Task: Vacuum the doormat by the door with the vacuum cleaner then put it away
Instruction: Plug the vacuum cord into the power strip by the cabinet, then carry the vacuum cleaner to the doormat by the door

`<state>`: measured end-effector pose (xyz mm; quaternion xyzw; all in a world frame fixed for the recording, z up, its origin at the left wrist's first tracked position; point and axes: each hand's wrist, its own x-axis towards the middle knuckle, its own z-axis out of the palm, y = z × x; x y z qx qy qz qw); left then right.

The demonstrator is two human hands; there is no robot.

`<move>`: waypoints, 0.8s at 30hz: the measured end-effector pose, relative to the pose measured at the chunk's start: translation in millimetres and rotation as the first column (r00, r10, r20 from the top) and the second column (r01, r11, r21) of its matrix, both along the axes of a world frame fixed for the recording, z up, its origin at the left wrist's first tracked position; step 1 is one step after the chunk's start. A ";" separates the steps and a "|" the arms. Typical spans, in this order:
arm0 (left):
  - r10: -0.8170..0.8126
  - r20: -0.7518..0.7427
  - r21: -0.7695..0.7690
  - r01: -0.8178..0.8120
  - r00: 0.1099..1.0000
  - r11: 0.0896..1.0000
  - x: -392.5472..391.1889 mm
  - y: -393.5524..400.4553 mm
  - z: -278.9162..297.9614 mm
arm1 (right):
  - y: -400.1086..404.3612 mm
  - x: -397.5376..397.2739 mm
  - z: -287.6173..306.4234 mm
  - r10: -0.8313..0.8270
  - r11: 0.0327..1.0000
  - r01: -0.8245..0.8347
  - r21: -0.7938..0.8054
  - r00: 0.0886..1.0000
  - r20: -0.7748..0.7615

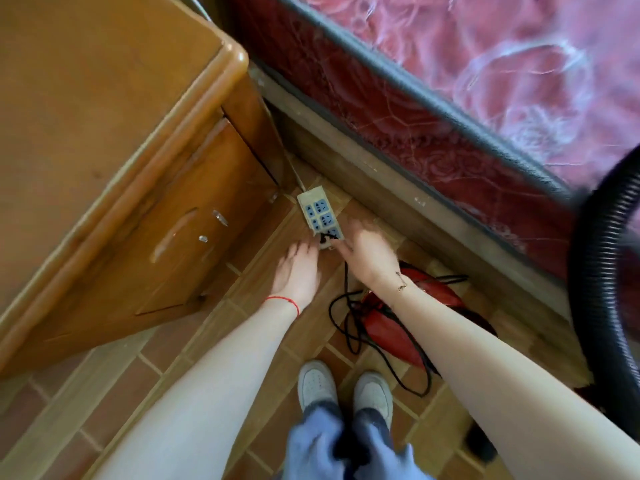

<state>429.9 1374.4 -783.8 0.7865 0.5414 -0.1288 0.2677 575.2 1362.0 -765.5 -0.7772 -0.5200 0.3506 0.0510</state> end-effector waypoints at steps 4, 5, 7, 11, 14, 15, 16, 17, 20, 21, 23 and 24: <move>-0.131 0.060 0.035 0.129 0.990 0.991 22.8 -13.8 69.0 | -41.9 11.7 72.6 -0.066 0.988 0.058 0.141 0.997 0.050; -0.149 0.071 0.041 0.146 0.986 0.988 29.2 -18.5 85.1 | -52.0 15.5 88.8 -0.086 0.985 0.079 0.156 0.995 0.041; -0.185 0.093 0.043 0.182 0.978 0.982 41.3 -28.0 116.0 | -71.0 24.1 119.2 -0.134 0.977 0.125 0.173 0.990 0.036; -0.257 0.106 0.045 0.254 0.961 0.966 60.7 -45.9 162.5 | -105.6 43.6 168.4 -0.216 0.955 0.202 0.216 0.975 0.042; -0.322 0.103 0.040 0.320 0.941 0.947 72.7 -56.4 186.5 | -128.7 59.3 195.3 -0.291 0.928 0.272 0.255 0.956 0.039; -0.348 0.102 0.042 0.346 0.932 0.937 76.5 -59.5 193.3 | -136.7 64.6 202.6 -0.318 0.916 0.295 0.271 0.947 0.042; -0.378 0.103 0.043 0.375 0.920 0.926 80.3 -62.9 199.3 | -145.1 69.7 209.1 -0.344 0.903 0.317 0.291 0.938 0.046; -0.409 0.104 0.046 0.407 0.906 0.912 83.9 -66.6 204.4 | -154.0 74.7 215.1 -0.372 0.887 0.338 0.314 0.927 0.053; -0.501 0.108 0.064 0.497 0.859 0.865 96.8 -80.0 216.3 | -182.9 91.4 229.8 -0.469 0.824 0.402 0.399 0.879 0.084; -0.526 0.111 0.073 0.521 0.843 0.850 101.7 -84.9 218.3 | -193.0 97.8 232.8 -0.508 0.798 0.426 0.426 0.856 0.096; -0.566 0.126 0.079 0.560 0.815 0.825 111.9 -96.6 219.6 | -214.7 111.8 234.0 -0.591 0.748 0.485 0.453 0.798 0.123; -0.584 0.134 0.076 0.579 0.801 0.812 116.8 -103.1 218.8 | -225.8 118.6 232.3 -0.627 0.730 0.514 0.452 0.766 0.143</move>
